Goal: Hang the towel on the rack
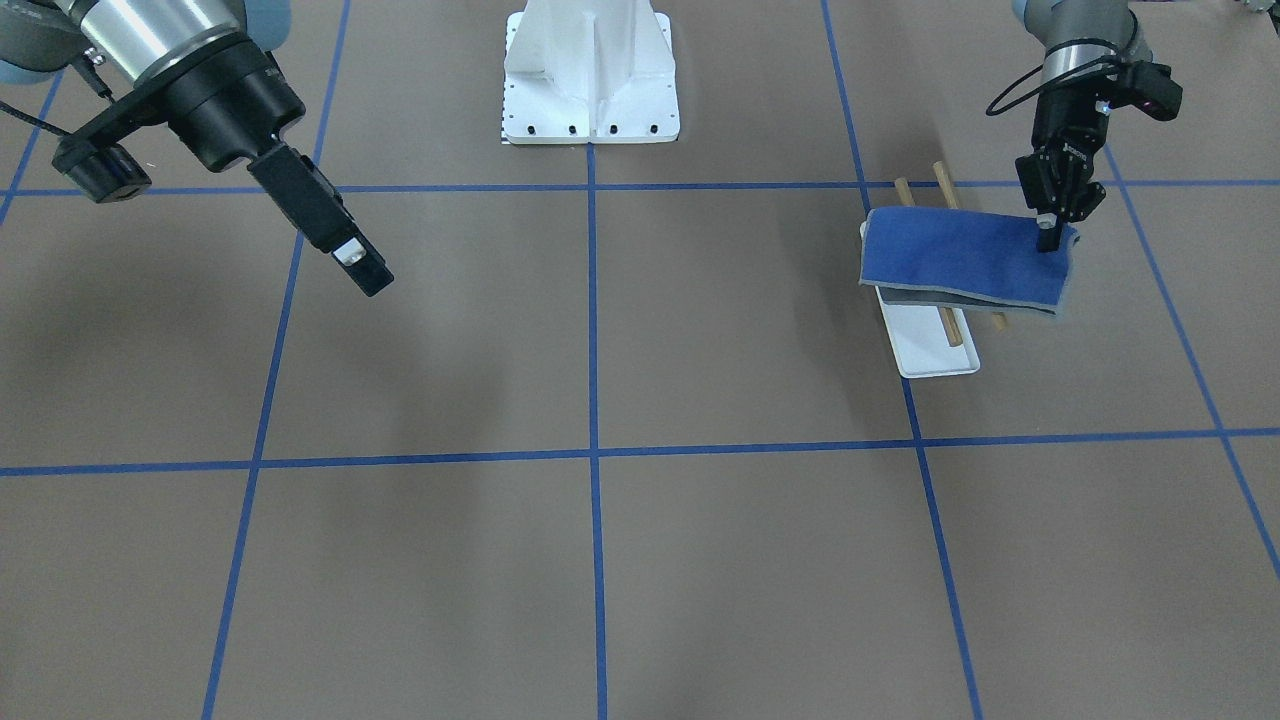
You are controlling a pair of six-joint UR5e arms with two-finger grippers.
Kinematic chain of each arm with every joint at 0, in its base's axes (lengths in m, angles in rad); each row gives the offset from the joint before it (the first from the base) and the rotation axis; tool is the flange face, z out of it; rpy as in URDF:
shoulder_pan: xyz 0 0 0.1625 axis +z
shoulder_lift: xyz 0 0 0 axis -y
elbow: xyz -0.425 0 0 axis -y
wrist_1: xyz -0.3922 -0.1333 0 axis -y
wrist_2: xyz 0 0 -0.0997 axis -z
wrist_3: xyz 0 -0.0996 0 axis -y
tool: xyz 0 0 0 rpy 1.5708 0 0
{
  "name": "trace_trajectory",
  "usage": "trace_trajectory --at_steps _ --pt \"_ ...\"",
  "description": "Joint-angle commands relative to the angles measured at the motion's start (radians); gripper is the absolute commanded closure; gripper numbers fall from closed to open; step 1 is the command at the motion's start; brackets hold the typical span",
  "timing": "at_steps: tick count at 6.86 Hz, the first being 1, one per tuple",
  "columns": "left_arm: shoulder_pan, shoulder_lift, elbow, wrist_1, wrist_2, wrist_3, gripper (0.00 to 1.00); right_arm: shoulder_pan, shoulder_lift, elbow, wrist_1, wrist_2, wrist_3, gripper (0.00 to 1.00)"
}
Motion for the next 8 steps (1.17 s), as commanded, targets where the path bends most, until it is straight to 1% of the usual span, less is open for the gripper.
trace_trajectory --at_steps 1,2,3,4,8 --pt "0.0 0.0 0.027 -0.003 0.0 -0.02 1.0 0.0 0.0 0.001 -0.002 0.0 0.0 0.0" --pt "0.0 0.0 0.027 -0.003 0.0 -0.027 1.0 0.0 0.001 0.001 0.0 0.0 0.0 0.0" --pt "-0.001 0.0 0.036 -0.003 0.0 -0.028 0.78 0.0 0.001 0.001 -0.002 0.0 0.0 0.0" --pt "0.0 0.0 0.047 -0.003 0.001 -0.028 0.02 -0.001 0.001 0.001 0.0 0.0 0.0 0.0" --pt "0.0 0.0 0.049 -0.003 0.015 -0.029 0.02 0.0 0.001 0.003 -0.002 0.0 0.002 0.0"
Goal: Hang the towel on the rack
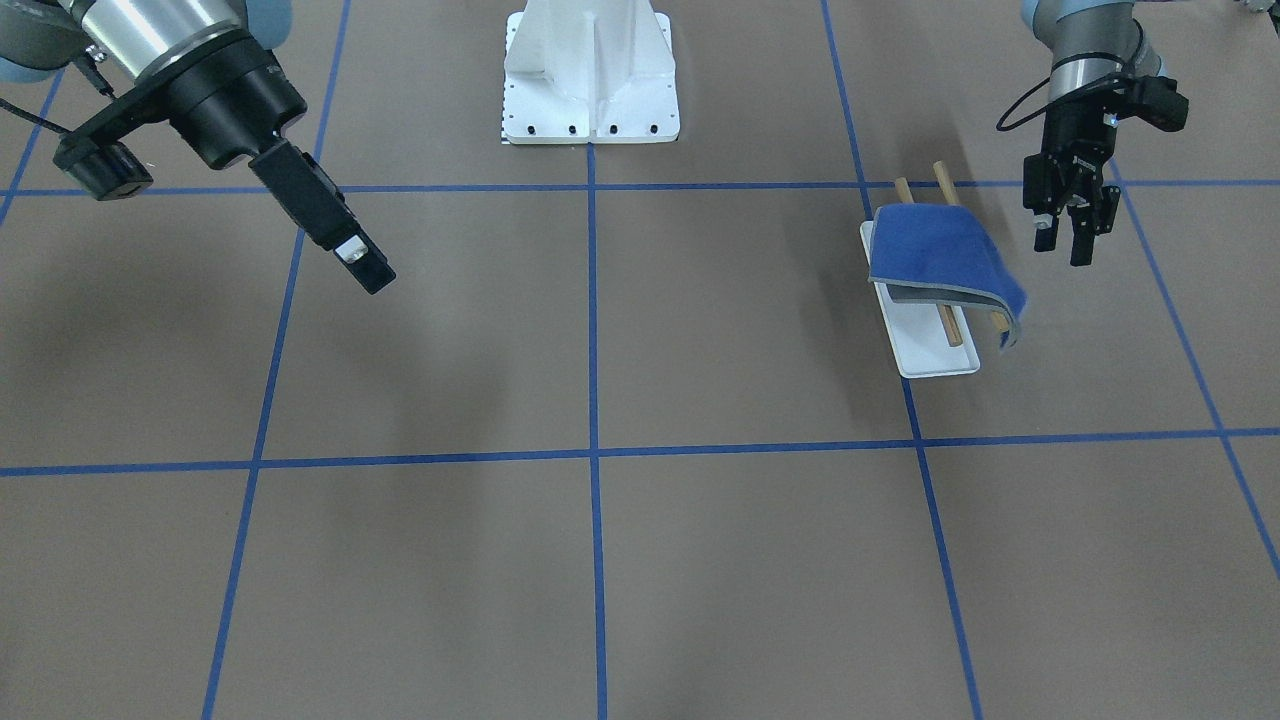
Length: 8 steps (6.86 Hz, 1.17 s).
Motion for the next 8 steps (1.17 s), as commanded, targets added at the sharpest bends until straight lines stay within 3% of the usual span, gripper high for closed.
trace_trajectory --at_steps 1,2,3,5,7,8 --pt "-0.001 0.0 -0.004 0.0 -0.006 0.001 0.02 0.006 -0.003 -0.001 0.0 0.002 -0.001 0.0" --pt "-0.026 -0.002 -0.008 0.006 -0.044 0.011 0.02 0.014 -0.018 -0.003 0.0 0.012 -0.013 0.0" --pt "-0.122 -0.017 -0.005 0.033 -0.166 0.018 0.02 0.023 -0.048 -0.006 -0.005 0.014 -0.094 0.0" --pt "-0.458 -0.195 -0.002 0.285 -0.526 0.062 0.02 0.095 -0.131 -0.016 -0.008 0.072 -0.365 0.0" --pt "-0.714 -0.349 0.004 0.584 -0.855 0.102 0.02 0.203 -0.147 -0.117 -0.006 0.164 -0.597 0.0" --pt "-0.826 -0.426 0.007 0.759 -1.011 0.264 0.02 0.259 -0.145 -0.185 -0.005 0.213 -0.747 0.0"
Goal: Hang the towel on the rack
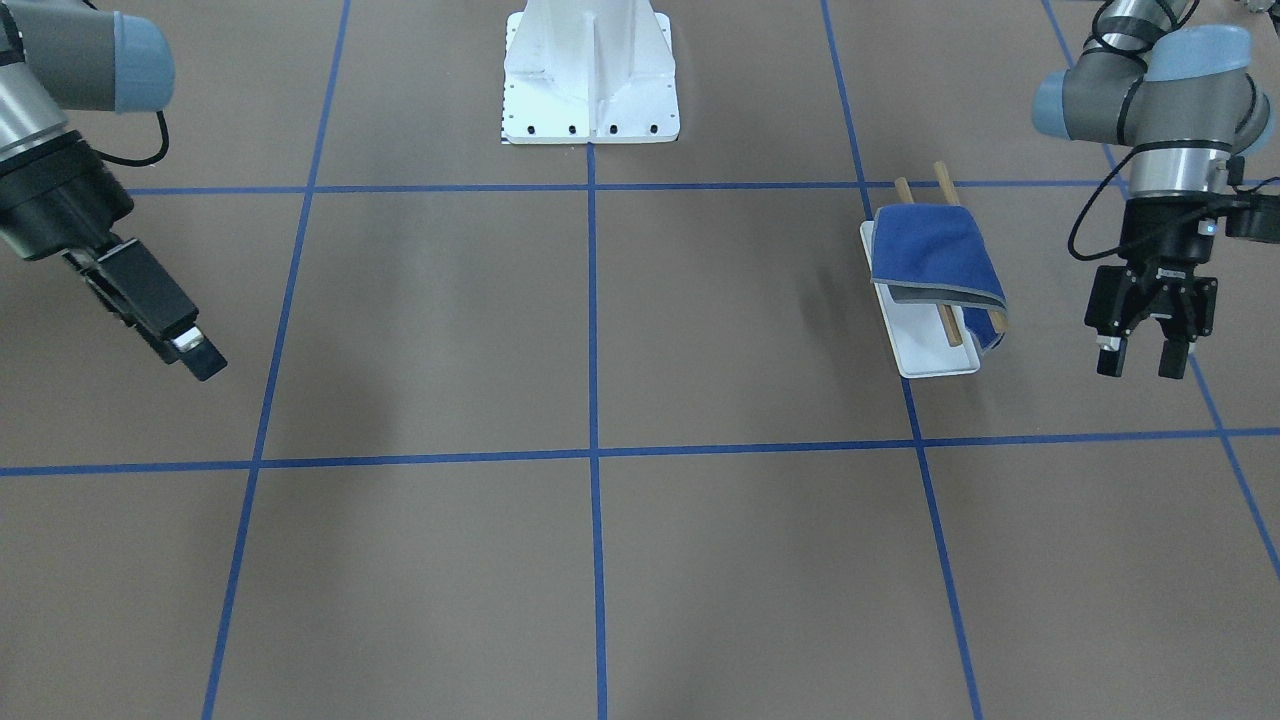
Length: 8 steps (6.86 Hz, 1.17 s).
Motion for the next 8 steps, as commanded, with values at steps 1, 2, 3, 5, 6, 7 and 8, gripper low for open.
trace_trajectory --at_steps 1,2,3,5,6,7,8 --pt "-0.205 -0.129 0.008 0.341 -0.243 0.311 0.02 0.116 -0.005 -0.122 -0.003 0.111 -0.288 0.0" --pt "-0.247 -0.174 0.008 0.519 -0.251 0.551 0.02 0.175 -0.031 -0.172 -0.003 0.177 -0.447 0.0" --pt "-0.3 -0.192 0.014 0.64 -0.29 0.727 0.02 0.232 -0.045 -0.228 -0.005 0.218 -0.612 0.0" --pt "-0.398 -0.197 0.099 0.677 -0.61 0.771 0.02 0.286 -0.08 -0.262 -0.148 0.219 -1.0 0.0" --pt "-0.425 -0.199 0.145 0.678 -0.692 0.849 0.02 0.318 -0.083 -0.262 -0.267 0.211 -1.216 0.0" --pt "-0.474 -0.199 0.182 0.698 -0.755 0.915 0.02 0.346 -0.103 -0.263 -0.378 0.204 -1.437 0.0" --pt "-0.511 -0.202 0.202 0.779 -0.812 1.03 0.02 0.378 -0.141 -0.276 -0.44 0.196 -1.634 0.0"
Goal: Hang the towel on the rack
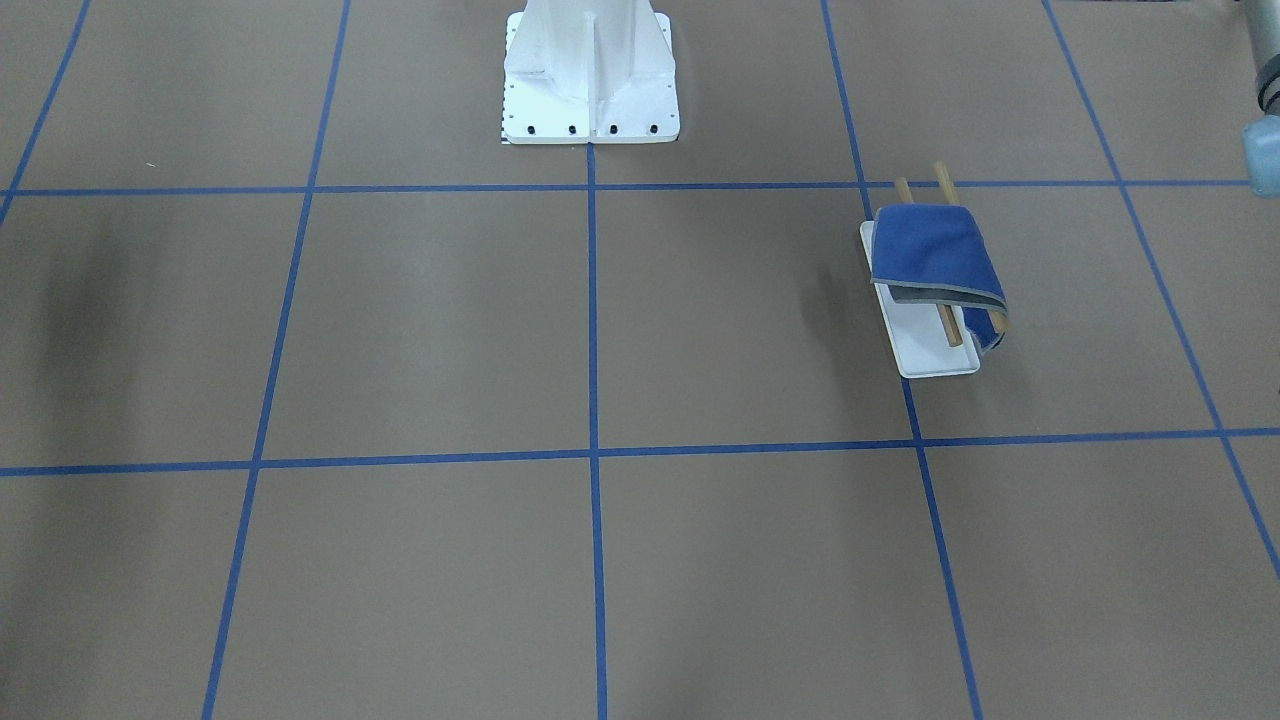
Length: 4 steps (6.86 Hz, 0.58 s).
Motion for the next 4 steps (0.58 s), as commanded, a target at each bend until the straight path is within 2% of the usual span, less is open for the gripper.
trace_trajectory --at_steps 1,2,3,4 --pt "-0.069 -0.009 0.032 0.169 -0.082 0.257 0.02 0.064 -0.084 -0.011 -0.131 0.005 -0.338 0.0" --pt "-0.08 -0.009 0.029 0.263 -0.082 0.404 0.02 0.07 -0.136 -0.009 -0.131 0.014 -0.397 0.0" --pt "-0.095 0.0 0.021 0.343 -0.084 0.438 0.02 0.084 -0.148 -0.011 -0.133 0.07 -0.412 0.0" --pt "-0.099 -0.007 -0.008 0.433 -0.093 0.432 0.02 0.084 -0.156 -0.009 -0.131 0.077 -0.414 0.0"
